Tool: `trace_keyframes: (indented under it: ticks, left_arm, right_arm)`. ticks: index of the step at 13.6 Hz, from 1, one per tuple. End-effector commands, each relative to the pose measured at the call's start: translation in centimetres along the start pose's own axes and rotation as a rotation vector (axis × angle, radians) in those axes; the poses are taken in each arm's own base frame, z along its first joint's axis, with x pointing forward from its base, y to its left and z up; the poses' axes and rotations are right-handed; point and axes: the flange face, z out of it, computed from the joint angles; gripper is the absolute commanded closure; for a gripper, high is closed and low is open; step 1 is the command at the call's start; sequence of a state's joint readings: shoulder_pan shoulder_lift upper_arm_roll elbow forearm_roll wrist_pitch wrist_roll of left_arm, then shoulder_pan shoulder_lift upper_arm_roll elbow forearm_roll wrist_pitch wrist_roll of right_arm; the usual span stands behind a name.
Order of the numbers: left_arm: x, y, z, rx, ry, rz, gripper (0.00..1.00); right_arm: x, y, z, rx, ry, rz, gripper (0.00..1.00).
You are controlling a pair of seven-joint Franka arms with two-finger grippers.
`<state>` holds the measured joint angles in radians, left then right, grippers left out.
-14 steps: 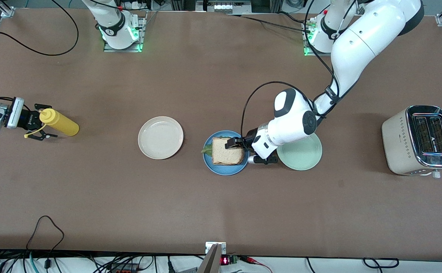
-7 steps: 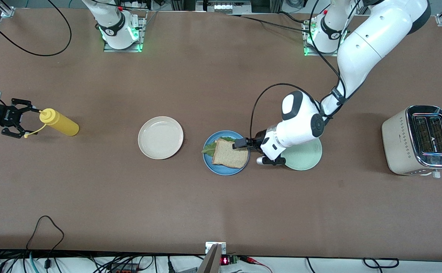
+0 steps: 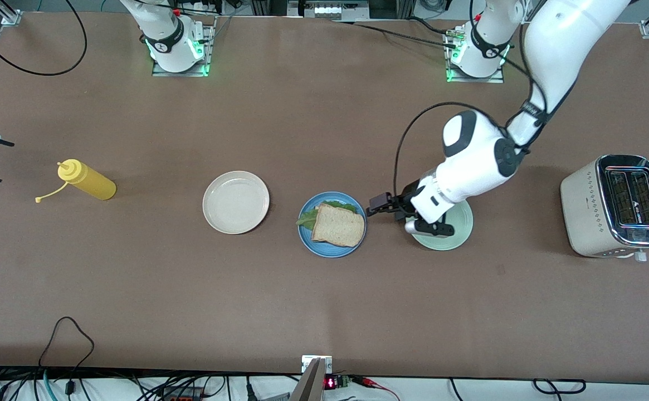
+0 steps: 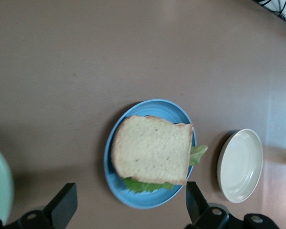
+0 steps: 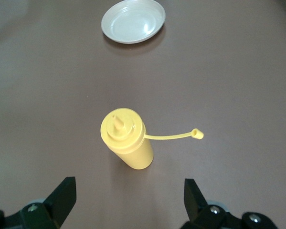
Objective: Make sandwich in blue plate with both arms
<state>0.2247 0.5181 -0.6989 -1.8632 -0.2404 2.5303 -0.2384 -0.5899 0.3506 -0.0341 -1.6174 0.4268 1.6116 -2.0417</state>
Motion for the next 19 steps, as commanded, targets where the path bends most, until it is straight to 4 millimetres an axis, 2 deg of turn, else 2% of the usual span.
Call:
trace_keyframes:
  ticks: [1,2,3,4,5,6,7,9,10,11,12,13,15,17,18,19]
  left_arm:
    - [0.0,-2.4,-5.6,0.174,0.013,0.086,0.0]
    - [0.3,-3.0,-7.0,0.221,0.011,0.105,0.0]
    - [0.8,-3.6,-8.7,0.261,0.007,0.116,0.0]
    - [1.2,-3.6,-10.9,0.316,0.024,0.146,0.0]
    - [1.4,-3.5,-13.3,0.366,0.055,0.16,0.0]
    - [2.5,-4.6,-15.8,0.391,0.056,0.129,0.0]
    - [4.1,-6.3,-19.2,0.421,0.041,0.112,0.0]
    - [5.5,-8.4,-23.3,0.467,-0.004,0.143,0.0]
    - [5.8,-9.0,-25.1,0.493,-0.029,0.139,0.0]
    - [6.1,-9.6,-27.7,0.517,-0.035,0.121,0.0]
    - [6.1,-9.5,-29.6,0.536,-0.045,0.104,0.0]
    - [5.6,-9.3,-31.5,0.55,-0.062,0.084,0.0]
    - [3.3,-8.4,-34.4,0.548,-0.1,0.062,0.0]
    - [1.2,-7.7,-36.2,0.55,-0.136,0.041,0.0]
    - [0.8,-7.7,-36.6,0.547,-0.137,0.037,0.0]
    - [0.0,-7.8,-36.6,0.544,-0.136,0.038,0.0]
  right_arm:
    - [8.8,-0.8,-2.4,-0.012,-0.129,0.148,0.0]
    - [12.5,-1.2,-3.0,-0.031,-0.192,0.22,0.0]
    - [17.1,-1.8,-3.2,-0.06,-0.259,0.302,0.0]
    - [20.9,-2.4,-3.1,-0.089,-0.31,0.375,0.0]
    - [23.7,-2.9,-2.4,-0.103,-0.343,0.466,0.0]
    - [26.8,-3.6,-1.2,-0.109,-0.374,0.54,0.0]
    - [30.1,-4.3,-0.1,-0.141,-0.407,0.616,0.0]
    - [34.3,-5.6,1.4,-0.223,-0.438,0.847,0.0]
    - [35.6,-5.9,2.4,-0.24,-0.44,0.966,0.0]
    - [36.5,-6.3,3.0,-0.257,-0.443,1.055,0.0]
    - [37.7,-6.7,3.8,-0.267,-0.449,1.123,0.0]
    - [38.5,-7.0,4.5,-0.284,-0.449,1.21,0.0]
    - [39.1,-7.1,5.4,-0.306,-0.45,1.308,0.0]
    - [38.7,-6.5,6.0,-0.302,-0.454,1.312,0.0]
    - [38.3,-6.3,5.8,-0.303,-0.459,1.319,0.0]
    - [37.5,-5.9,4.7,-0.337,-0.447,1.335,0.0]
